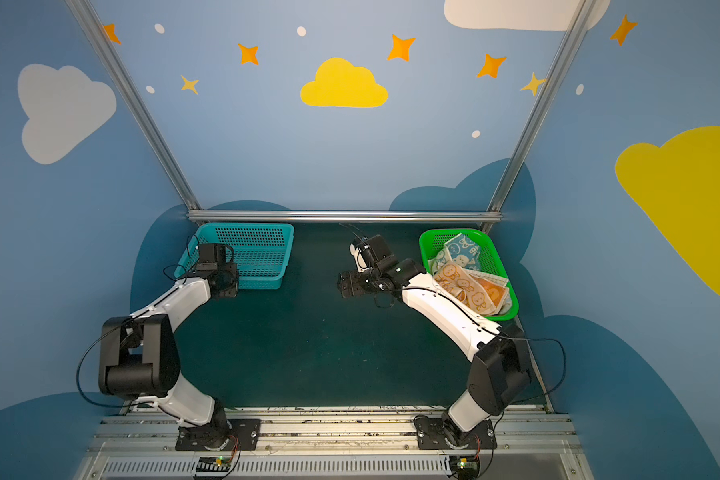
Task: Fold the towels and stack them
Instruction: 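Release the teal basket and open the left gripper, then reach left gripper toward green basket while right gripper grasps a rabbit-print towel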
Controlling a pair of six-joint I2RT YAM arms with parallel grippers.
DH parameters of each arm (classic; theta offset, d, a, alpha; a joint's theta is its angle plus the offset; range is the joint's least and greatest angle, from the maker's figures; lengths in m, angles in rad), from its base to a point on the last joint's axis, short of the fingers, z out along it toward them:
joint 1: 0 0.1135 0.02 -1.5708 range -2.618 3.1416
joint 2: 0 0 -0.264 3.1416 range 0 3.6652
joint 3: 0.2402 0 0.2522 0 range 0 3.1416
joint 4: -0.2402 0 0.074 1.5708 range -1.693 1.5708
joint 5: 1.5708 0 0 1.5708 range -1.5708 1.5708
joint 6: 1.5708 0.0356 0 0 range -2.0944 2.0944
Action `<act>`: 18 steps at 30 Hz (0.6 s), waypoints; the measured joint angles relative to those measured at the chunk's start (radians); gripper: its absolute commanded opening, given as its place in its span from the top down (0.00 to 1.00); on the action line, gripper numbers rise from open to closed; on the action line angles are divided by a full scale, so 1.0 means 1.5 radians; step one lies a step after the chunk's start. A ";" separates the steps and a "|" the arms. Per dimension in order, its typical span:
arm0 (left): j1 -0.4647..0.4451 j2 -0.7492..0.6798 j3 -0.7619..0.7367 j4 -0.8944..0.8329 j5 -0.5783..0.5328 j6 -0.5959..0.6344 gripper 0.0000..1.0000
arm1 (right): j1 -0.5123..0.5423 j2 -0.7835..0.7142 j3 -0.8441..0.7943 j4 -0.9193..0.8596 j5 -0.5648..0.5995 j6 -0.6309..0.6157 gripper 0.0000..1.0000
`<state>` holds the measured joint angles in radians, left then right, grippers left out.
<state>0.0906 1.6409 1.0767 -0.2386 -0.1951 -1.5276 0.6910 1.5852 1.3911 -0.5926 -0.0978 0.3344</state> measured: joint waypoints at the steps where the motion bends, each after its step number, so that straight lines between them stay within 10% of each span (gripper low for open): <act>1: 0.000 0.006 0.006 -0.002 -0.002 -0.003 0.96 | 0.000 0.003 0.004 -0.009 -0.001 0.000 0.09; 4: -0.003 0.010 0.011 -0.004 -0.008 -0.007 0.88 | 0.000 0.014 0.026 -0.045 -0.001 0.002 0.09; 13: -0.005 0.006 0.006 0.006 -0.009 0.021 0.03 | -0.011 0.016 0.080 -0.118 -0.012 0.017 0.07; 18: -0.010 -0.022 0.001 0.002 0.010 0.049 0.01 | -0.039 -0.013 0.081 -0.154 0.018 0.034 0.07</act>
<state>0.0757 1.6085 1.0779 -0.2359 -0.1806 -1.4536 0.6319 1.5661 1.5127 -0.8242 -0.0715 0.3851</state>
